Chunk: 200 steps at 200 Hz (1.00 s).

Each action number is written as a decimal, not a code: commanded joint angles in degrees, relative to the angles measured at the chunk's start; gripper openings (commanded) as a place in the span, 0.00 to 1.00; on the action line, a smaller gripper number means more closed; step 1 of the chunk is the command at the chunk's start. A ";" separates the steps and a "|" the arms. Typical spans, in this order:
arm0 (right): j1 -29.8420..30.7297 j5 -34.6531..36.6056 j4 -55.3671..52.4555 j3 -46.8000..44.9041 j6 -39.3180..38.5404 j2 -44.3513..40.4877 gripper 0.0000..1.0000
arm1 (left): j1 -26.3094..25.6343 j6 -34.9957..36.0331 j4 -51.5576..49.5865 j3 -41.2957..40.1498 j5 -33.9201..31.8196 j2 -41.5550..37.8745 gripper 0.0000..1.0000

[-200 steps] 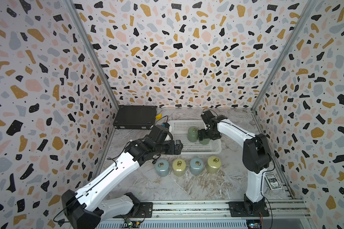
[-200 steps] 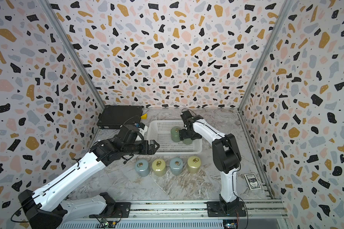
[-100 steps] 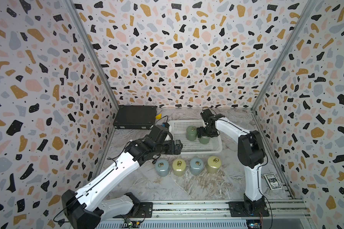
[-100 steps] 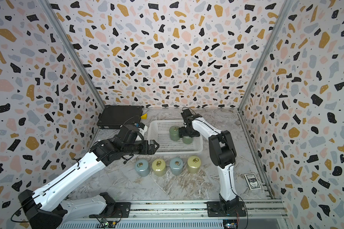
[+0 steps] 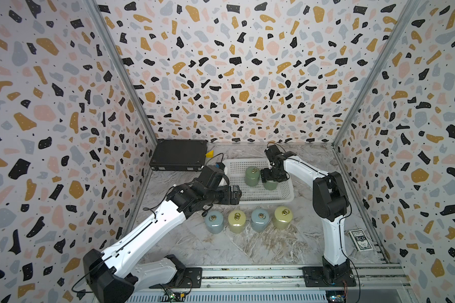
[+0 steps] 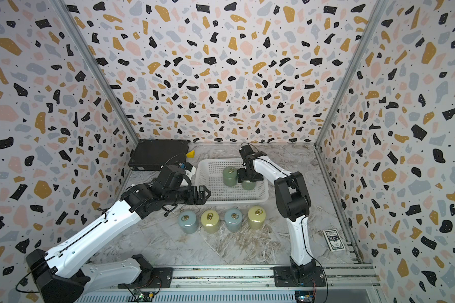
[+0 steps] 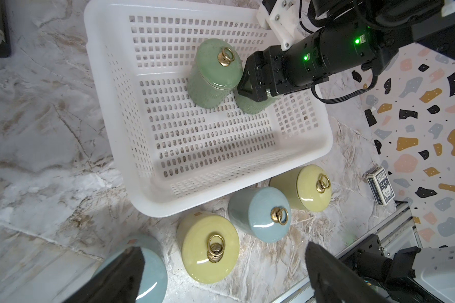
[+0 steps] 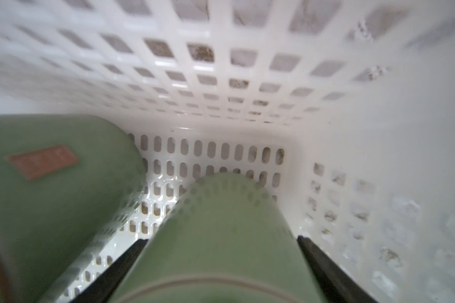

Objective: Take the tea canister out of the basket
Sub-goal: Pick up the tea canister from the basket, then place the tea canister at the center of the board.

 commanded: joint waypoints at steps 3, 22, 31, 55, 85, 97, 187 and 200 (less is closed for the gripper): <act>-0.40 0.23 -0.44 -0.65 -0.36 -6.43 0.76 | 0.27 0.88 1.02 1.66 0.34 0.19 1.00; -0.31 -0.61 -1.03 -1.00 -0.10 -9.11 0.76 | 0.29 0.98 1.49 1.74 1.21 0.49 1.00; -0.29 -0.86 -1.34 -1.32 0.03 -10.48 0.76 | 0.35 0.92 1.68 1.79 1.49 0.61 1.00; -0.29 -1.17 -2.55 -2.48 0.15 -14.20 0.75 | 0.30 1.09 2.34 1.77 2.46 0.89 1.00; -0.29 -0.73 -4.87 -3.99 0.59 -19.33 0.75 | 0.30 1.48 3.52 1.98 4.21 1.84 1.00; -0.29 -0.57 -5.64 -5.00 0.85 -21.81 0.75 | 0.30 1.68 3.67 2.48 4.90 2.64 1.00; -0.29 5.12 -11.23 -18.64 3.76 -43.66 0.77 | 0.26 1.36 5.94 3.33 9.45 5.46 1.00; -0.31 6.05 -11.59 -21.88 4.69 -46.96 0.77 | 0.12 0.96 6.00 2.89 9.79 5.10 1.00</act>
